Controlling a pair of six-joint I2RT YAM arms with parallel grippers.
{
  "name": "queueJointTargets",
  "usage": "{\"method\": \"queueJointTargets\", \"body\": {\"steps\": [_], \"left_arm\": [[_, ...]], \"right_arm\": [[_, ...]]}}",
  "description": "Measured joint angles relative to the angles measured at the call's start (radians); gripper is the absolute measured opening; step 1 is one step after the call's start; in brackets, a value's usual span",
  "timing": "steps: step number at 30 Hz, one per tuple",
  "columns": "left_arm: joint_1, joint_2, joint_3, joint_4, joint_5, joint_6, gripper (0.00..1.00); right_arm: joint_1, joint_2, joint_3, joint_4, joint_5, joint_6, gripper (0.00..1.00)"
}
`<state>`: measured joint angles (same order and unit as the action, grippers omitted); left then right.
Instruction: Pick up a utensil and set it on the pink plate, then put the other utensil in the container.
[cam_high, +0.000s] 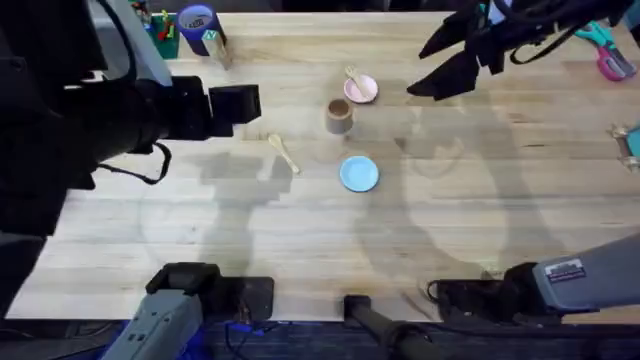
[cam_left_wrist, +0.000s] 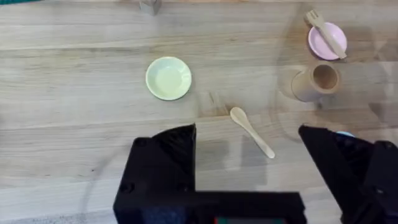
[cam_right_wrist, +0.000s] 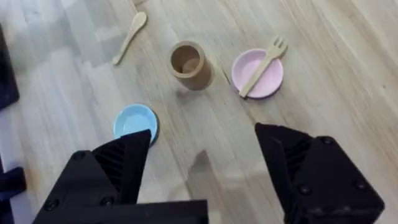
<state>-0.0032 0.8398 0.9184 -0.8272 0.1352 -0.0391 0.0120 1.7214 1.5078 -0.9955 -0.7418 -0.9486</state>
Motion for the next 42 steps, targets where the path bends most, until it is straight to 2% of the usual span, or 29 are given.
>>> {"method": "queueJointTargets", "body": {"steps": [10, 25, 30, 36, 39, 41, 42], "left_arm": [[0.0, 0.0, 0.0, 0.0, 0.003, 0.0, 0.992], [0.0, 0.0, 0.0, 0.0, 0.037, -0.018, 0.992], [0.0, 0.041, 0.002, -0.026, 0.041, -0.106, 0.992], [-0.014, 0.181, 0.003, -0.055, 0.039, -0.262, 0.992], [-0.057, 0.225, 0.003, -0.052, 0.009, -0.342, 0.992], [-0.101, 0.245, 0.008, -0.052, -0.037, -0.396, 0.992], [-0.159, 0.273, 0.028, -0.052, -0.1, -0.462, 0.992]], "right_arm": [[0.0, 0.0, -0.045, 0.002, -0.097, -0.191, 0.997], [0.0, 0.0, -0.048, 0.009, -0.112, -0.231, 0.997], [0.0, 0.0, -0.048, 0.008, -0.112, -0.231, 0.997], [0.0, 0.0, -0.048, 0.003, -0.113, -0.23, 0.997], [0.0, 0.0, -0.048, -0.001, -0.113, -0.23, 0.997], [0.0, 0.0, -0.048, -0.002, -0.113, -0.227, 0.997], [0.0, 0.0, -0.048, -0.006, -0.113, -0.226, 0.997]]}}
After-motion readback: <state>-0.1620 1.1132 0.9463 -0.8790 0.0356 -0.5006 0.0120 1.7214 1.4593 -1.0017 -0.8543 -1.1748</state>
